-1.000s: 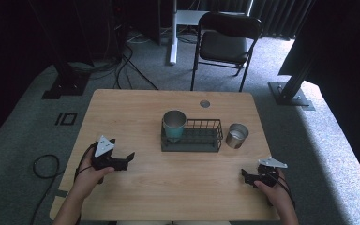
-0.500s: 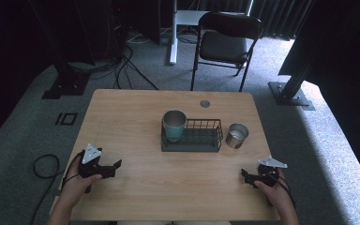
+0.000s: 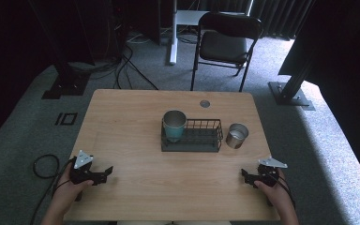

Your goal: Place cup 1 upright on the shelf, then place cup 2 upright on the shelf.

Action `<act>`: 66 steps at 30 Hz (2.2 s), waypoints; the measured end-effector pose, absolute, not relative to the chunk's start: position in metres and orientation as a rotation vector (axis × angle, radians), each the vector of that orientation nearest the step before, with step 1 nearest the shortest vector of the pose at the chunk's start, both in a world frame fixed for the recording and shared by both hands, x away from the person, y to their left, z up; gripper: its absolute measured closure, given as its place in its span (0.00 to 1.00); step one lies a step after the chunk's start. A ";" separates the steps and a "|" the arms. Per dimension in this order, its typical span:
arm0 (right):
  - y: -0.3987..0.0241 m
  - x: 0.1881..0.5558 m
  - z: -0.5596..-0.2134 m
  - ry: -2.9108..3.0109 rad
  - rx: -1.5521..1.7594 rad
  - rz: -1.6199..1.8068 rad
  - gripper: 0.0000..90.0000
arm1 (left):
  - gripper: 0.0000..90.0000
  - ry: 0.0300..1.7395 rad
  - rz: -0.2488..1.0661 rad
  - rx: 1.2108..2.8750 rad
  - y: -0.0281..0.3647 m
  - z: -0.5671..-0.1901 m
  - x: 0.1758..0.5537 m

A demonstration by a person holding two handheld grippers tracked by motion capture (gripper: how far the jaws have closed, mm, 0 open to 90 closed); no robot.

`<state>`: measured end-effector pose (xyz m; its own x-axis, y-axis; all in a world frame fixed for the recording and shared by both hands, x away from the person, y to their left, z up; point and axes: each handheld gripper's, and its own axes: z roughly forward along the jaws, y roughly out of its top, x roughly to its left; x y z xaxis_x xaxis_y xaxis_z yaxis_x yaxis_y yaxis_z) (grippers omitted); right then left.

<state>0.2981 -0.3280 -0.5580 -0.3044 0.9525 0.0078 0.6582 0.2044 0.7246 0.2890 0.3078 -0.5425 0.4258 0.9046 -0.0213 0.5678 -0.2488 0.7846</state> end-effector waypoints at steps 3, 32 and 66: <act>-0.328 0.298 -0.558 2.040 1.495 0.882 0.13 | 0.03 1.273 0.581 1.943 0.311 -0.544 0.288; -0.328 0.298 -0.558 2.040 1.495 0.882 0.13 | 0.03 1.585 0.638 1.912 0.317 -0.556 0.290; -0.329 0.299 -0.558 2.049 1.487 0.885 0.13 | 0.03 1.685 0.677 1.841 0.309 -0.556 0.295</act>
